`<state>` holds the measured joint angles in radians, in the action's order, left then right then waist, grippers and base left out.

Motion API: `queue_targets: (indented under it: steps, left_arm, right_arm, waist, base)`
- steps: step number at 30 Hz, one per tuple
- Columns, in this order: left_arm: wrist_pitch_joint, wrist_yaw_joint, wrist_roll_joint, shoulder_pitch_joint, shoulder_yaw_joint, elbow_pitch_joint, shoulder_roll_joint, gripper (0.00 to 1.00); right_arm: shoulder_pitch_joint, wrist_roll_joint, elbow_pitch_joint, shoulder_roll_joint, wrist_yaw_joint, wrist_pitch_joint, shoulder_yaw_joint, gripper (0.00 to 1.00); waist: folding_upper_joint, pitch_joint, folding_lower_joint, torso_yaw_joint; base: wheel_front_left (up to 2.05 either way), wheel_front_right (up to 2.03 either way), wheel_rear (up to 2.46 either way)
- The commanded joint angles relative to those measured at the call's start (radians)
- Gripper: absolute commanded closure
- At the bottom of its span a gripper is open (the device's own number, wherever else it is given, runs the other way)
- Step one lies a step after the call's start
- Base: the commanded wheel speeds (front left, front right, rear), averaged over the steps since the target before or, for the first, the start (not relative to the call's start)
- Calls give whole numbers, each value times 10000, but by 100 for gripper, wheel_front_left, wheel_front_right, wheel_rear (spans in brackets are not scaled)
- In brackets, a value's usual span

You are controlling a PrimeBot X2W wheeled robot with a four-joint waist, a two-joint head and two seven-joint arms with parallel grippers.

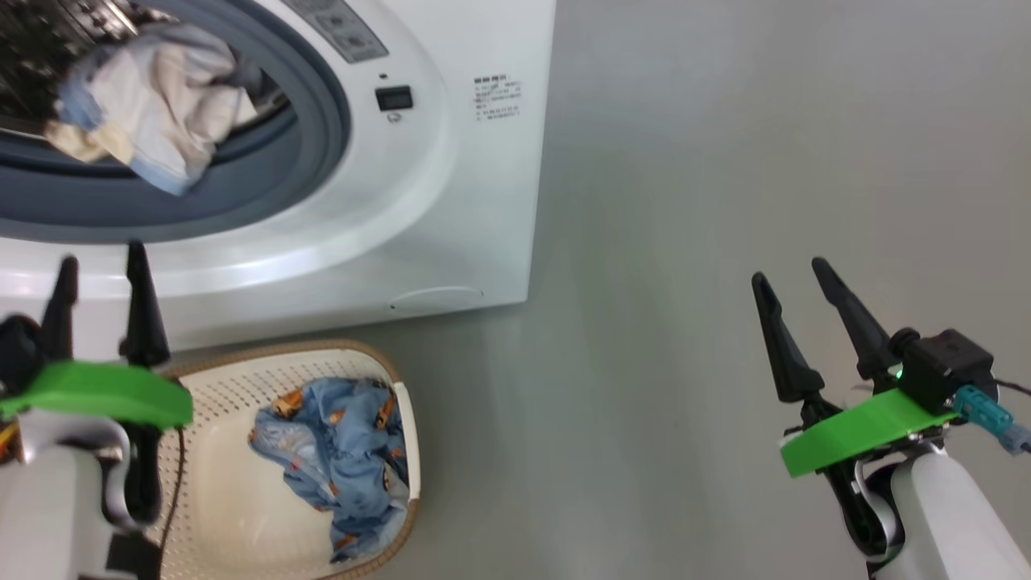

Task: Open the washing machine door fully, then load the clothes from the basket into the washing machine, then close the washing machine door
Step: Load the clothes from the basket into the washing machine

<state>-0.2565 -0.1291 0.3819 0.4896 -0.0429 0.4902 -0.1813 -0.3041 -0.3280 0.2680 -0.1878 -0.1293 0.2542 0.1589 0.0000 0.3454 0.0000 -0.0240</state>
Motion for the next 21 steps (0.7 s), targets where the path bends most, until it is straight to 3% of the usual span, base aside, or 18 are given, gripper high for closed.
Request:
queue_targets:
  steps: [1, 21]
  left_arm:
    - [-53, -16, -141, -290, -295, -337, -344, 0]
    - [-53, -16, -5, -3034, -329, -1677, 115, 0]
  right_arm:
    - [253, -76, -182, -51, -14, 76, 202, 0]
    - [1666, -300, -138, -409, -14, 76, 21, 0]
  waist:
    - [0, -373, 0, 108]
    - [0, -1859, 0, 468]
  base:
    - [0, 0, 0]
    - [0, 0, 0]
